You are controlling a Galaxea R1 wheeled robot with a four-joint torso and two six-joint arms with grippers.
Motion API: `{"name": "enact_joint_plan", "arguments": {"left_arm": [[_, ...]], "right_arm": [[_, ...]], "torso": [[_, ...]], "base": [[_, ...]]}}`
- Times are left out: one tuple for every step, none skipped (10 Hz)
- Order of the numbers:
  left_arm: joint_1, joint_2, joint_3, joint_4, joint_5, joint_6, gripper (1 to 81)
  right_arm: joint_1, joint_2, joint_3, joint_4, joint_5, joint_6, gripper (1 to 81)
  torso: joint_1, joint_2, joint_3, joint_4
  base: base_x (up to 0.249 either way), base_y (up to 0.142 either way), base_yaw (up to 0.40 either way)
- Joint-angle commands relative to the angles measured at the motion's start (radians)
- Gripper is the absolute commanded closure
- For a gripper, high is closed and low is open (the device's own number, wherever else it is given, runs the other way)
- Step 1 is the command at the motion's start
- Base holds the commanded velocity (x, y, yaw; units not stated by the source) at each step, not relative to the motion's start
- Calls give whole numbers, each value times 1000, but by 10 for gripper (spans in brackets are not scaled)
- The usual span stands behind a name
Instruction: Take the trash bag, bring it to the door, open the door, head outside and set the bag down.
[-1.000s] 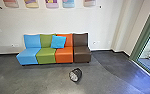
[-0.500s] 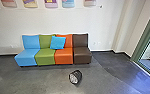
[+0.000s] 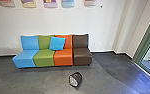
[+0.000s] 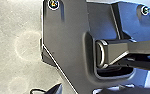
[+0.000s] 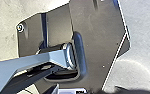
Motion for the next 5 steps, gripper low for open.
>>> {"name": "enact_joint_plan", "arguments": {"left_arm": [[-19, -6, -2, 2, 62, 1, 10], [-18, -8, -2, 2, 62, 1, 10], [-17, -8, -2, 2, 62, 1, 10], [-19, -6, -2, 3, 62, 1, 10], [-19, -6, -2, 3, 62, -1, 10]], "right_arm": [[16, -11, 5, -1, -53, -3, 10], [15, -11, 5, -3, -53, -3, 10], [15, -11, 4, -3, -53, -3, 10], [16, -9, 5, -3, -53, -5, 10], [18, -9, 7, -3, -53, -5, 10]], "torso": [[0, 0, 0, 0], [0, 0, 0, 0], [0, 0, 0, 0], [0, 0, 0, 0], [0, 0, 0, 0]], "base": [[136, 0, 0], [136, 0, 0], [135, 0, 0], [136, 0, 0], [136, 0, 0]]}}
